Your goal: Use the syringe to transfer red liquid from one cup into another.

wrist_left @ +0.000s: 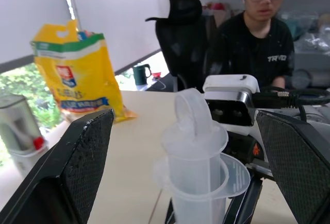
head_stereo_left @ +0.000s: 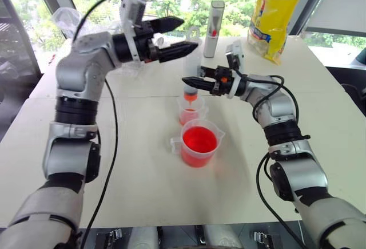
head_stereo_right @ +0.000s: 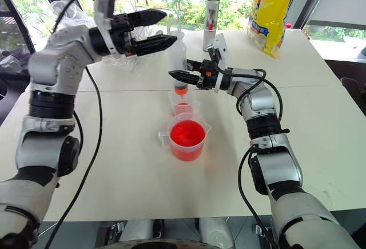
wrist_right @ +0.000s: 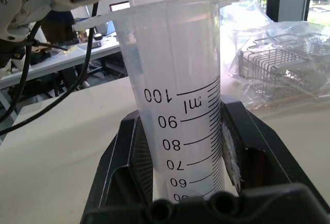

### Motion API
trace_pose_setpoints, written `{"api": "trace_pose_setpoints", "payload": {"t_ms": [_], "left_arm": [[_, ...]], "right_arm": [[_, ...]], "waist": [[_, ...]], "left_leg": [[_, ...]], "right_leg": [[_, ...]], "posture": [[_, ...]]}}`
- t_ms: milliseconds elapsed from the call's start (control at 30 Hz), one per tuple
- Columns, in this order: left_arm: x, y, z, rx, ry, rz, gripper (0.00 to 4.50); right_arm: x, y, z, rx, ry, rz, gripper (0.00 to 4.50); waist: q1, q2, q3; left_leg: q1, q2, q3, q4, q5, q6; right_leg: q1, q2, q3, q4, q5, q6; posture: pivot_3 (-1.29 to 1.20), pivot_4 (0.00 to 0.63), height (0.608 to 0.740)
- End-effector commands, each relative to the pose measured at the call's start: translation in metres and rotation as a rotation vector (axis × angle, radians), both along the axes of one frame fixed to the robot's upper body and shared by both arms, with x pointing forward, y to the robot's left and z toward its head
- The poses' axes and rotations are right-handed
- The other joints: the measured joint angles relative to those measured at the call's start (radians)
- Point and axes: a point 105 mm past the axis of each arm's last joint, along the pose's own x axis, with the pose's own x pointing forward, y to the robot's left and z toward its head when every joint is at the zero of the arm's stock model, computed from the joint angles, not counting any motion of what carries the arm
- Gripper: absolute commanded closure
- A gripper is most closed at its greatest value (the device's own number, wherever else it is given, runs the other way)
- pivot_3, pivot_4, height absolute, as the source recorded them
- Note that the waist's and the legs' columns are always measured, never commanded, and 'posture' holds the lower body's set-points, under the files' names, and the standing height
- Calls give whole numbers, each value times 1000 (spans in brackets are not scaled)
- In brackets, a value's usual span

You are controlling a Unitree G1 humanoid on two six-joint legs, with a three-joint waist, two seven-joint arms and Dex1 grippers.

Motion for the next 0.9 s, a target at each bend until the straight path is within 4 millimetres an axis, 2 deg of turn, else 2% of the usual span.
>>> {"api": "trace_pose_setpoints", "payload": {"t_ms": [33,133,233,300,433,500,533,900], "left_arm": [[0,-4,13,-2,-67,12,18],[1,-7,15,-17,-69,13,18],[0,-9,21,-45,-72,6,793],[-1,-10,24,-58,-71,0,1801],[-7,-8,27,-83,-54,-22,3328],[-7,-8,26,-81,-49,-20,4271],[-7,-8,23,-70,-44,-20,4428],[-9,-14,-2,31,-6,-11,4428]], "right_arm": [[-4,1,15,24,-65,4,3088],[-4,1,14,21,-64,4,3088],[-4,1,13,17,-62,6,3088],[-4,2,12,16,-61,9,3088],[-5,2,12,11,-62,10,3088],[-5,2,12,9,-62,11,3088],[-5,2,12,8,-62,11,3088],[-5,1,15,7,-68,10,3088]], "waist": [[0,0,0],[1,0,0],[2,0,0],[2,0,0],[0,0,0],[1,0,0],[1,0,0],[1,0,0]], "left_leg": [[0,0,0,0,0,0],[0,0,0,0,0,0],[0,0,0,0,0,0],[0,0,0,0,0,0],[0,0,0,0,0,0],[0,0,0,0,0,0],[0,0,0,0,0,0],[0,0,0,0,0,0]], "right_leg": [[0,0,0,0,0,0],[0,0,0,0,0,0],[0,0,0,0,0,0],[0,0,0,0,0,0],[0,0,0,0,0,0],[0,0,0,0,0,0],[0,0,0,0,0,0],[0,0,0,0,0,0]], "posture": [[0,150,740],[0,150,740],[0,150,740],[0,150,740],[0,150,740],[0,150,740],[0,150,740],[0,150,740]]}}
